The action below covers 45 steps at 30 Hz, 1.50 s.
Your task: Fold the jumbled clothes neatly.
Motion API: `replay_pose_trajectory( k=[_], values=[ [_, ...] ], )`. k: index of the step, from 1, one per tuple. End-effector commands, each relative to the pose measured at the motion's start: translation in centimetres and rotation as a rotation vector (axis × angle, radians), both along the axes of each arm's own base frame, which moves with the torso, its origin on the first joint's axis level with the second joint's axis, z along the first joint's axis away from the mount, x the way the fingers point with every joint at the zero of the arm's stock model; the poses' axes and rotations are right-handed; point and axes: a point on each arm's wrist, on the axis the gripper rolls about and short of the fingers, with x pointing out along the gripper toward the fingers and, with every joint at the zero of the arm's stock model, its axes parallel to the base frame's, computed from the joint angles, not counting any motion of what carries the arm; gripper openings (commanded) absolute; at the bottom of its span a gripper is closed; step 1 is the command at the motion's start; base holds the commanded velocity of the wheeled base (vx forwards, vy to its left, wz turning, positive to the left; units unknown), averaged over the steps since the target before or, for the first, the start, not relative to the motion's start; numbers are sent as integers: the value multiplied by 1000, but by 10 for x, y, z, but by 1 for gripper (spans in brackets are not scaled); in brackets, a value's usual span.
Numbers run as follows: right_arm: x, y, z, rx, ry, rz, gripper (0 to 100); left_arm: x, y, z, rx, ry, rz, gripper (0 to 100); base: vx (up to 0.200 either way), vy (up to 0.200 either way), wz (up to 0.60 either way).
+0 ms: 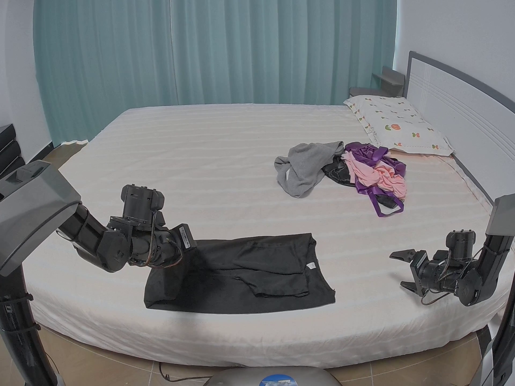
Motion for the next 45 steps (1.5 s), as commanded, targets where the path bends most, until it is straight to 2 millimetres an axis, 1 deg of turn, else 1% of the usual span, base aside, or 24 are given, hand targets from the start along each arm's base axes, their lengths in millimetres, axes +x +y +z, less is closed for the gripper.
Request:
replay_pose_trajectory(
  k=[1,3,5,6,9,18,20,23,25,27,31,32,35,40,43,45],
  values=[
    [0,0,-1,-1,3,1,100,3,-16,9,-9,-21,-38,0,0,-200,0],
    [0,0,-1,-1,3,1,100,4,-24,12,-14,-19,-51,0,0,-200,0],
    [0,0,-1,-1,3,1,100,4,-25,12,-16,-18,-54,0,0,-200,0],
    [0,1,-1,-1,3,3,100,7,-33,12,-28,-13,-58,0,0,-200,0],
    [0,1,-1,-1,3,3,100,8,-39,12,-33,-2,-63,0,0,-200,0],
    [0,1,-1,-2,4,5,100,18,-68,5,7,23,-84,0,0,-200,0],
    [0,1,-1,-2,2,5,100,18,-72,3,9,21,-88,0,0,0,0],
    [0,2,-1,-3,3,7,100,20,-82,-5,35,22,-82,0,0,0,0],
    [0,2,-1,-2,4,7,100,20,-85,-10,51,24,-72,0,0,0,0],
    [0,2,-1,-2,4,7,100,22,-87,-12,46,27,-54,0,0,0,0],
    [-1,2,-1,-3,5,7,100,24,-94,-9,5,30,-22,0,0,0,0],
    [-1,2,-1,-3,5,7,100,23,-97,-8,-4,37,-20,100,0,0,0],
    [-1,2,-1,-3,5,7,100,21,-101,-6,-4,56,-24,100,0,0,0],
    [-1,2,-1,-3,5,7,100,18,-100,-5,8,80,-25,100,0,0,0],
    [-1,2,-1,-5,4,10,100,15,-97,2,3,70,-21,100,0,0,0],
    [-1,2,-1,-5,4,10,100,11,-91,10,-4,64,-8,100,0,0,0]
  ],
)
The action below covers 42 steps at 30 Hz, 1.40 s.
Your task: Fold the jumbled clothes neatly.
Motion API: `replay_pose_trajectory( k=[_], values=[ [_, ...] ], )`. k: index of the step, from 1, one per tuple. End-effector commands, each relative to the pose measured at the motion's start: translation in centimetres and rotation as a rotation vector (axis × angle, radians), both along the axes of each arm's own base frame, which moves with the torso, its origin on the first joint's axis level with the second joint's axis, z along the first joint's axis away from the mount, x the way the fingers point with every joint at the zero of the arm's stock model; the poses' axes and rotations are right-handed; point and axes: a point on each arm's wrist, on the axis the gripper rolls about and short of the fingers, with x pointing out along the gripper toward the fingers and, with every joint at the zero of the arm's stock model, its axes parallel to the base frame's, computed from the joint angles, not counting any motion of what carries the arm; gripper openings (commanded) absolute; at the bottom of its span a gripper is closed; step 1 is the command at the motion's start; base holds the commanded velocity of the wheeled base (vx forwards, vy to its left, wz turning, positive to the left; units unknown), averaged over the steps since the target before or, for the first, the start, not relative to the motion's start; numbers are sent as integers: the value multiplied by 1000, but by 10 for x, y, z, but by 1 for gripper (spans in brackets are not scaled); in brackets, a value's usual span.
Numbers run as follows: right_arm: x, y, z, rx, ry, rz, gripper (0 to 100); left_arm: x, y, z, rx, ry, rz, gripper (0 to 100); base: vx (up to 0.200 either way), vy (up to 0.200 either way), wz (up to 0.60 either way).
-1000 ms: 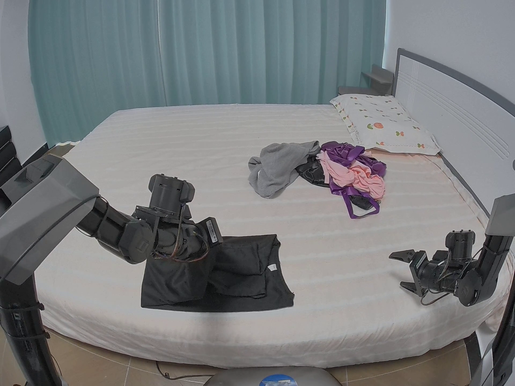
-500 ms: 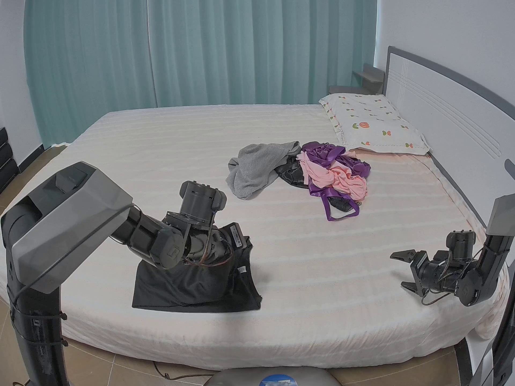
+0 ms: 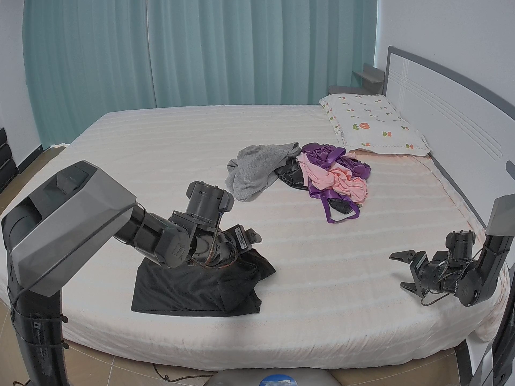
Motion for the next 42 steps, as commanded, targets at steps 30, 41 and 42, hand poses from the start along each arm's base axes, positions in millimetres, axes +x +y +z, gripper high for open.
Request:
replay_pose_trajectory(
  k=[30,41,42],
  values=[
    [3,29,1,-80,-19,18,100,-40,147,3,-418,161,287,100,0,80,0],
    [-1,80,1,-178,-43,128,100,-39,162,-15,-446,178,300,100,0,200,0],
    [-1,80,1,-180,-45,128,100,-39,162,-16,-445,180,301,100,0,200,0]
  ],
)
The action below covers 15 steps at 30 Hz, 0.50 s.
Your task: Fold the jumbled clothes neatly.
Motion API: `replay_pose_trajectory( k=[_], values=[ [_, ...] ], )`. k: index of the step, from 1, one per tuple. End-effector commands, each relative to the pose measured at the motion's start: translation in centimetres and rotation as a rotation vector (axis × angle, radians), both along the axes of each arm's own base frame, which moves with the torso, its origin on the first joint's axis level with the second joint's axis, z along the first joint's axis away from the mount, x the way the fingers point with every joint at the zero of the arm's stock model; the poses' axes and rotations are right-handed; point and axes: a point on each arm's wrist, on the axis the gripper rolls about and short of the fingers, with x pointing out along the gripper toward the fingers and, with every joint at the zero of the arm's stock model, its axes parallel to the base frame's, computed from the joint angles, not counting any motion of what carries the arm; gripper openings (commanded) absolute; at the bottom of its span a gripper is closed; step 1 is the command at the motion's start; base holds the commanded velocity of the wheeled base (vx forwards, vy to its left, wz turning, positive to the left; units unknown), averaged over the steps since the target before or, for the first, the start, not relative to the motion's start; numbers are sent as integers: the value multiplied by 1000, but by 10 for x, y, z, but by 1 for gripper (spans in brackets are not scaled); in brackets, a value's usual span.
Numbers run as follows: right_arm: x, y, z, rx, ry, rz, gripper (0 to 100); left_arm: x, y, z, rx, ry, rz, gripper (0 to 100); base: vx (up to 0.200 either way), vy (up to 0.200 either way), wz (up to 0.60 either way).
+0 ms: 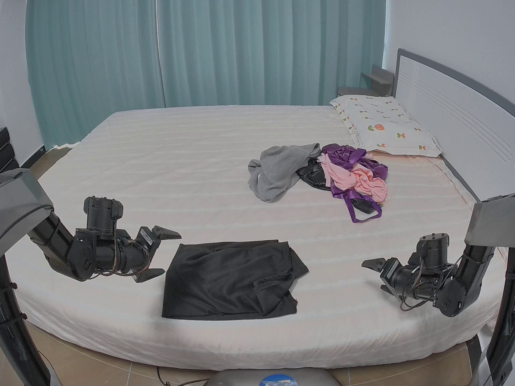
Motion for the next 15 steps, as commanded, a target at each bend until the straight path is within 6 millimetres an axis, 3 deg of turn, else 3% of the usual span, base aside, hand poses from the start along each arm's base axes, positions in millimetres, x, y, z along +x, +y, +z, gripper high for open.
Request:
replay_pose_trajectory(
  k=[1,2,12,15],
  values=[
    [-1,15,1,-19,-13,42,100,0,2,-10,1,32,5,100,0,200,0],
    [-2,30,2,-69,-18,78,100,1,1,-14,2,43,2,100,0,200,0],
    [6,86,16,-287,-65,212,100,-2,0,-17,9,42,-6,100,0,200,0],
    [11,103,19,-323,-48,244,100,-2,0,-17,10,42,-7,100,0,0,0]
  ],
)
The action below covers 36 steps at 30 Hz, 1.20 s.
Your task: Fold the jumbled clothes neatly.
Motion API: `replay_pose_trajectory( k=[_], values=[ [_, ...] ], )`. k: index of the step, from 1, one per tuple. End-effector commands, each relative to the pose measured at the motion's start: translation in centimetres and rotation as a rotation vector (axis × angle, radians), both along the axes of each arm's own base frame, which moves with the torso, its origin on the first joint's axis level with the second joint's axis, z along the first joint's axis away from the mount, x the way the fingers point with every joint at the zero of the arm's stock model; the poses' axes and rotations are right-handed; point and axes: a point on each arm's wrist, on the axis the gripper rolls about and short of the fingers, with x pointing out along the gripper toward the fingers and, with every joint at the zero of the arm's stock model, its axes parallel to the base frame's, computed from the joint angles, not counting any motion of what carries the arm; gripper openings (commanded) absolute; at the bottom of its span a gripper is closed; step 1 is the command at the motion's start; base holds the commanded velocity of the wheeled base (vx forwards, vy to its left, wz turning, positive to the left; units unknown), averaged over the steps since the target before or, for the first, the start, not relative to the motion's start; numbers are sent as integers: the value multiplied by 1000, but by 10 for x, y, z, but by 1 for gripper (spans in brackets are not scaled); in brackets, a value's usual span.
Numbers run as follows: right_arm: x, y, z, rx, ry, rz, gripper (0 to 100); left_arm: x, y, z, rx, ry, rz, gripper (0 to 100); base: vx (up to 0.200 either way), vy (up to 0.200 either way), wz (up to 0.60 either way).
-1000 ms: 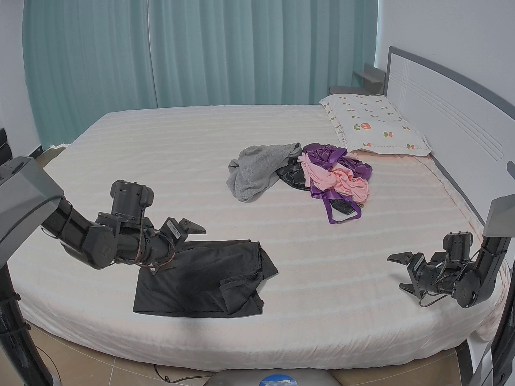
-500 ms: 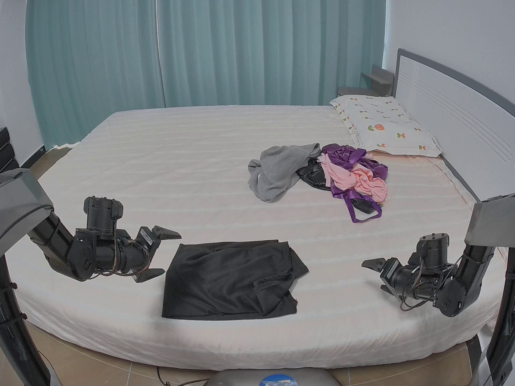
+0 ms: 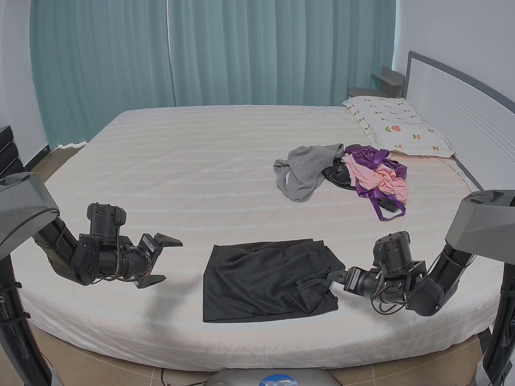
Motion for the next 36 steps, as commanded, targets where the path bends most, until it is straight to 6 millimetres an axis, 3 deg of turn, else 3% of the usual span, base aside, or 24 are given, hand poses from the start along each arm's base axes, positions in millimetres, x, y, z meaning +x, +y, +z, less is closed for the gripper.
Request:
replay_pose_trajectory(
  k=[1,7,18,26,32,36],
  values=[
    [8,30,12,-30,-36,60,100,0,0,-3,2,8,-2,100,0,0,0],
    [18,48,2,-170,-16,88,100,-1,-2,-4,5,9,-7,100,0,0,0],
    [21,58,-11,-251,17,133,100,-1,-2,-5,6,11,-7,100,0,0,0],
    [18,53,-13,-333,22,140,100,-2,-2,-5,15,5,-17,100,0,0,0],
    [10,35,3,-381,69,134,100,-2,-2,-6,17,5,-19,100,0,0,0],
    [0,16,3,-394,105,108,100,-2,-2,-6,18,7,-19,100,0,0,0]
  ],
)
